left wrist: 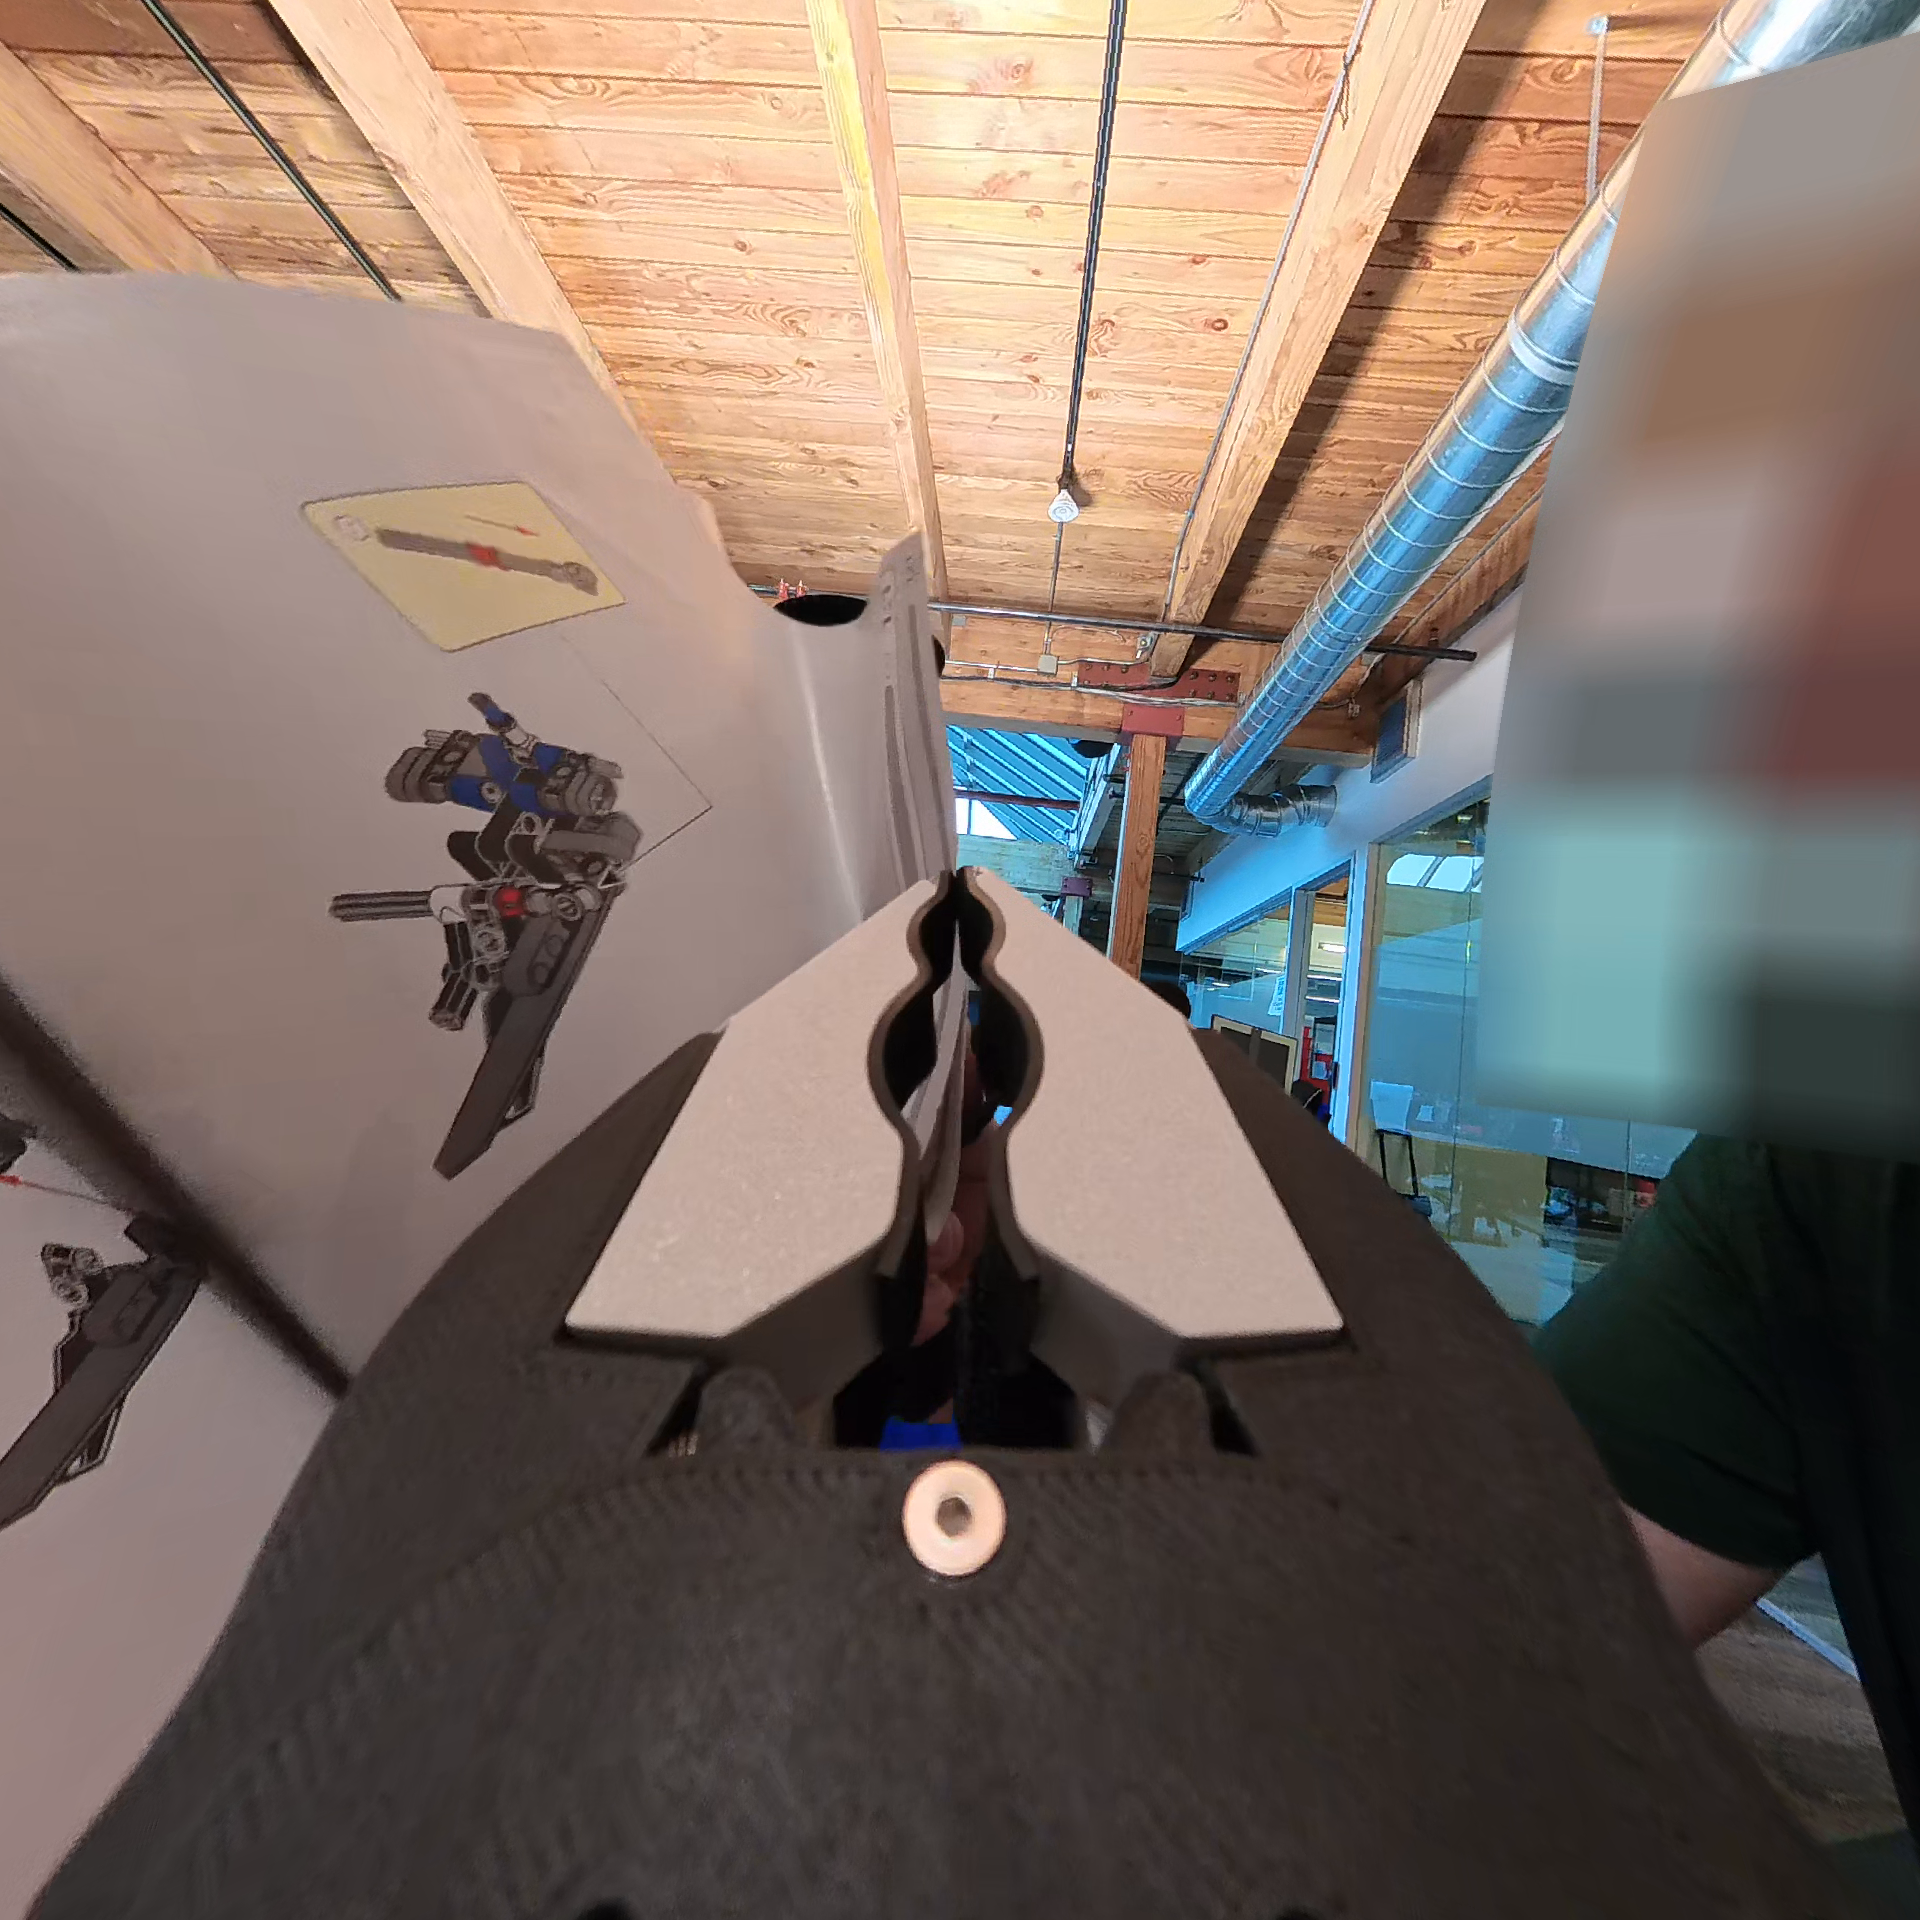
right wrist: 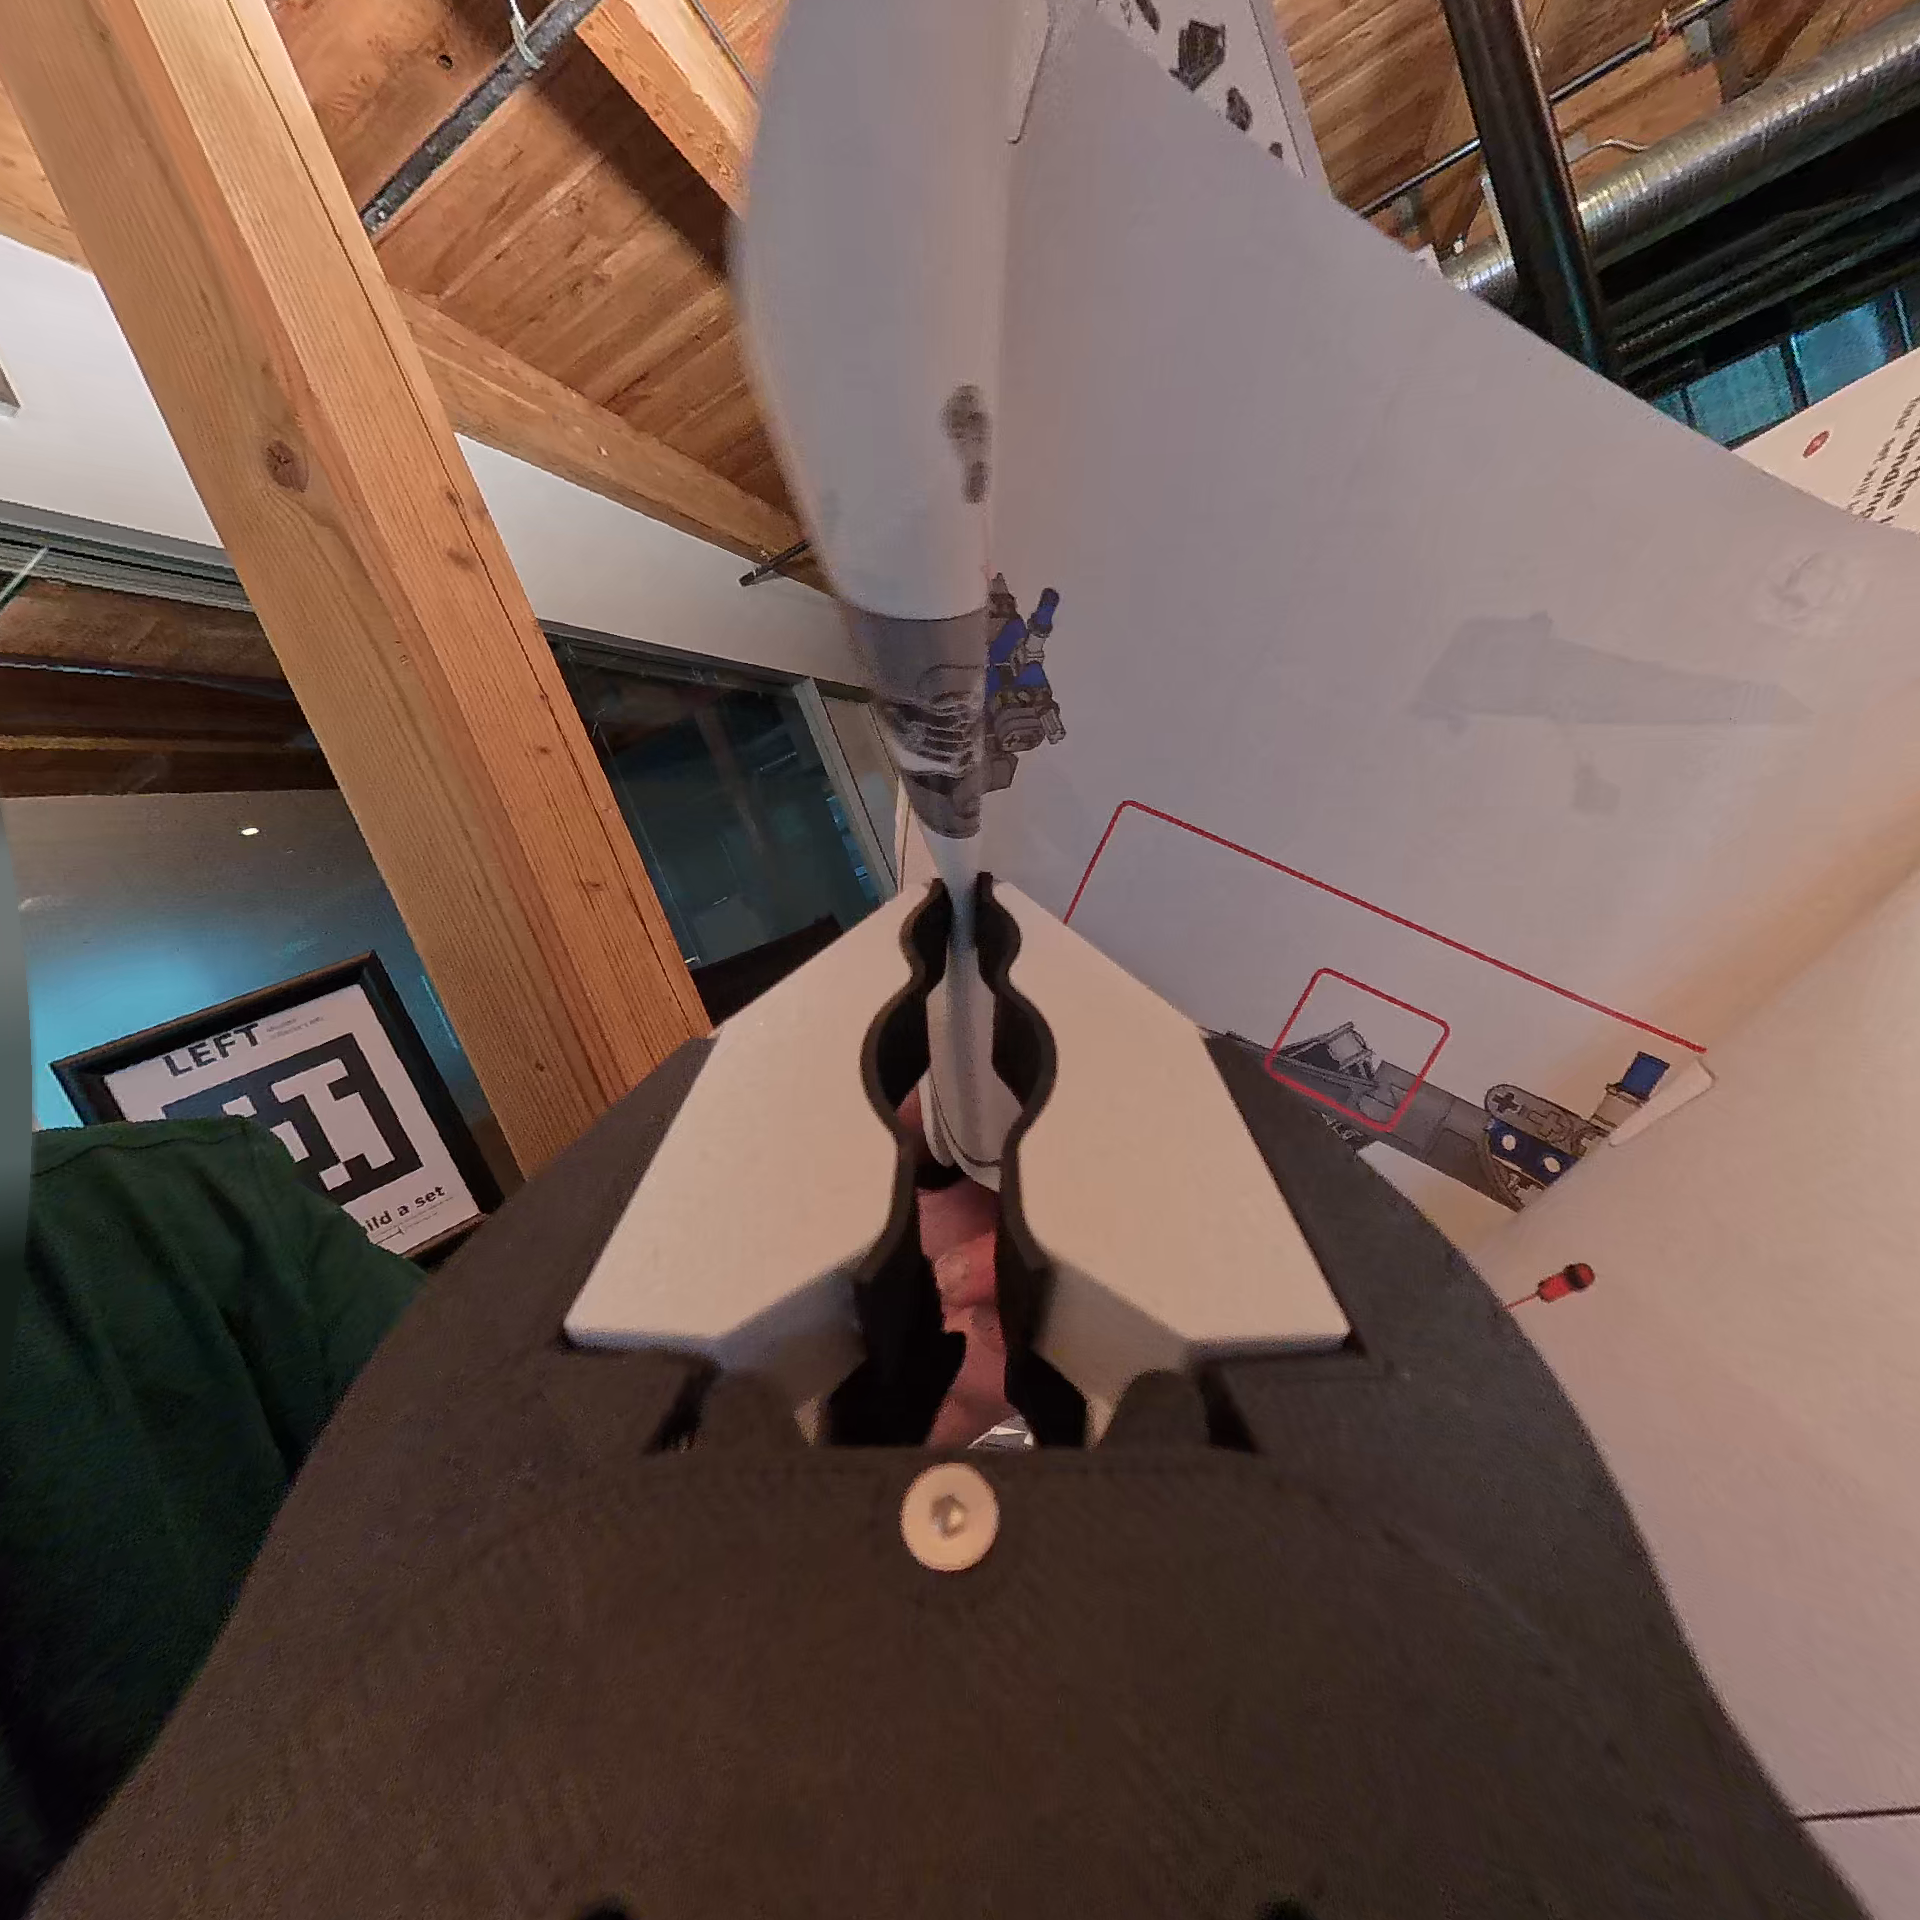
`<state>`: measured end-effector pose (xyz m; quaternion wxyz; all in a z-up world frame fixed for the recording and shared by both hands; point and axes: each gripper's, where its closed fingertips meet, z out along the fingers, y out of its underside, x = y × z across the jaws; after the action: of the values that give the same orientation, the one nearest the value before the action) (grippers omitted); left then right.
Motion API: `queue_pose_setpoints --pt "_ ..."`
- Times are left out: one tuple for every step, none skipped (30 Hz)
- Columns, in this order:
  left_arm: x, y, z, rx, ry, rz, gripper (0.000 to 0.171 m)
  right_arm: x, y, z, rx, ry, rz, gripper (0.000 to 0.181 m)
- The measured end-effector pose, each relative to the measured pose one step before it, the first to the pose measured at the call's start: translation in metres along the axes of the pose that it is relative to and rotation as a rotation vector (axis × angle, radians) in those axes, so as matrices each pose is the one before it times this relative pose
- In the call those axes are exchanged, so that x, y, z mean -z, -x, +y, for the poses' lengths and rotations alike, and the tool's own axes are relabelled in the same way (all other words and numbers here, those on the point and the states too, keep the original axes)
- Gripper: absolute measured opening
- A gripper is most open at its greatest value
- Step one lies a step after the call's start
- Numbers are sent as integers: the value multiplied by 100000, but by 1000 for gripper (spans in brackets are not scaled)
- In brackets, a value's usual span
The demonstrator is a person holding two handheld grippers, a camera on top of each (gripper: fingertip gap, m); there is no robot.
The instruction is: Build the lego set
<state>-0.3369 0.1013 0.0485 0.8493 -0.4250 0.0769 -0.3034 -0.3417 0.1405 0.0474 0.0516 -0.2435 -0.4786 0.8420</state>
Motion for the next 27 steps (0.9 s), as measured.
queue_pose_setpoints --pt "1 39 66 214 122 15 0 14 43 5 64 -283 -515 1" --pt "4 -24 14 368 -208 271 0 14 80 -8 -453 -375 -866 0" --pt "-7 -14 -4 511 -388 341 0 14 27 27 -466 -199 -613 0" --pt "-30 -10 33 417 -225 359 0 10 20 9 -123 -286 -408 0" --pt "-12 -19 -29 392 -471 383 0 -13 31 5 -434 -259 -474 0" --pt "25 16 -50 354 -622 166 0 3 56 -34 -690 -360 -733 0" --pt "18 29 -24 217 -336 4 0 43 25 -47 -217 -387 -320 0" --pt "16 91 46 -131 49 -462 0 53 -25 -4 247 -135 65 0" --pt "61 39 -66 -574 -391 -439 0 30 -6 34 -173 121 -202 0" --pt "84 -7 -111 -6 -531 19 0 59 29 -40 -760 -321 -591 0" --pt "119 -41 -174 208 -953 193 0 121 1 -147 -945 -1028 -583 0" --pt "142 60 -176 -57 -800 -532 0 151 -87 -134 -502 -813 125 0" --pt "138 7 -135 -246 -495 -249 0 141 -97 -21 45 -147 323 0" --pt "79 6 15 -46 276 -140 0 83 -119 65 480 475 845 0" --pt "38 60 82 -319 515 -683 0 44 -87 13 1106 51 1291 0" --pt "3 62 59 55 285 -601 0 12 63 -28 881 -48 452 0" --pt "-7 -78 -43 482 -481 517 0 -48 140 1 257 158 -243 0" --pt "-6 -66 -42 475 -337 468 0 -59 50 -19 815 105 644 0" --pt "-1 -11 -44 -161 -105 12 0 -46 9 1 1264 312 973 0" --pt "22 -2 -58 9 -122 4 0 -29 51 -13 597 383 341 0" --pt "25 14 -10 -96 116 -132 0 8 45 -14 -401 286 -106 0" --pt "14 25 34 -215 207 -226 0 37 -52 -12 -626 202 238 0" --pt "-16 27 64 -27 306 -238 0 46 -53 12 16 67 379 0" --pt "-29 -34 20 163 -164 139 0 25 69 11 -58 -18 -417 0" --pt "-6 -39 -29 83 -456 122 0 16 137 8 -643 -61 -994 0" --pt "9 2 -23 -406 -132 -246 0 24 44 17 -227 -27 -238 0" --pt "7 2 25 -106 145 -19 0 17 32 44 382 63 61 0"
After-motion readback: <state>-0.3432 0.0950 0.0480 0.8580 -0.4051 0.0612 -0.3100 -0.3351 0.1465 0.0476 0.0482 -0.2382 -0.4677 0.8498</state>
